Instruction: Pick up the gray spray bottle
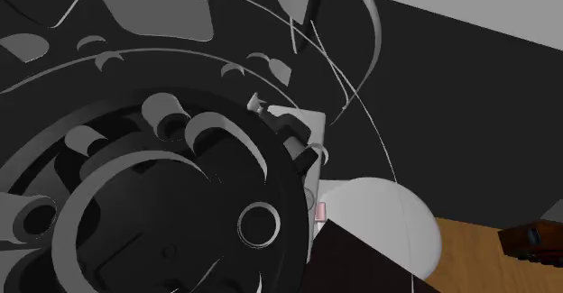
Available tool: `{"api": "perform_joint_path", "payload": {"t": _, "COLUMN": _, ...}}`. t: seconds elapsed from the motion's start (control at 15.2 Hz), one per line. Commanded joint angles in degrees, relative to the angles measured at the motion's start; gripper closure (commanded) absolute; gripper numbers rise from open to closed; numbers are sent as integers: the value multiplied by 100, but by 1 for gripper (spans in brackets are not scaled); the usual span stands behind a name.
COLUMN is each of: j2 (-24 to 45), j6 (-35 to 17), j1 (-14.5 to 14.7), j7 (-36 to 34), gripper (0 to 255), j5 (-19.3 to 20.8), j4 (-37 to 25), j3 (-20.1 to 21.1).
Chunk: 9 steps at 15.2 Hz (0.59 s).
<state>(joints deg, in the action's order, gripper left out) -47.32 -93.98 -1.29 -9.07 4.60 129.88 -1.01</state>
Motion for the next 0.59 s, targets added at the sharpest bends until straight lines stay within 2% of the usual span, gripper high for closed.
{"api": "perform_joint_path", "payload": {"t": 0.0, "j2": 0, "j6": 0, "j1": 0, "j7": 0, "gripper": 0, "j5": 0, "j4": 0, "j3": 0}}
{"api": "perform_joint_path", "payload": {"t": 0.53, "j2": 68, "j6": -1308, "j1": -7, "j7": 1335, "gripper": 0, "j5": 444, "j4": 984, "j3": -1093}}
